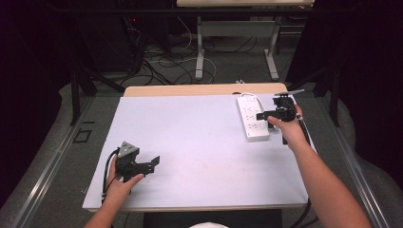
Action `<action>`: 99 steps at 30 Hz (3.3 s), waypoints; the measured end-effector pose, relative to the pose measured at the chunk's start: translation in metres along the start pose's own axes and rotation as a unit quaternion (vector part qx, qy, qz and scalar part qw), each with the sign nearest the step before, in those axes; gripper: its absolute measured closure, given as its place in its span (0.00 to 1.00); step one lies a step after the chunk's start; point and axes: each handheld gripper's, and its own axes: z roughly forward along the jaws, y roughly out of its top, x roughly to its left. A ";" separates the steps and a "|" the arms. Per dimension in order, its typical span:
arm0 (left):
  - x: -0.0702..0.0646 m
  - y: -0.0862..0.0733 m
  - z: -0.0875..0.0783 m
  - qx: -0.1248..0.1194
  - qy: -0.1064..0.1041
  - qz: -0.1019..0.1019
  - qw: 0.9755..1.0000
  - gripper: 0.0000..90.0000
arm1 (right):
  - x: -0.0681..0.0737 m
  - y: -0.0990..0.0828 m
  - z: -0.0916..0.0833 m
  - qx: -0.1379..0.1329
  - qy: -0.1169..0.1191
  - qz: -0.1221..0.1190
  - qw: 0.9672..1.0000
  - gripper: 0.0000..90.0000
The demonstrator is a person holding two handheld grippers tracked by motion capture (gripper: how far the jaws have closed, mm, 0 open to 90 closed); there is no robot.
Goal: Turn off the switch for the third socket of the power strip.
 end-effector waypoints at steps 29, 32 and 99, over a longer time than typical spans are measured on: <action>0.003 -0.001 -0.003 -0.001 0.009 -0.007 1.000 0.07 | -0.005 -0.051 -0.076 -0.114 -0.014 -0.102 0.988 0.00; 0.003 -0.001 -0.003 -0.001 0.011 -0.007 1.000 0.07 | -0.008 -0.062 -0.079 -0.129 -0.004 -0.091 0.987 0.00; 0.000 -0.004 0.000 0.011 -0.005 0.024 1.000 0.00 | -0.041 -0.168 -0.037 -0.127 -0.008 -0.080 0.989 0.00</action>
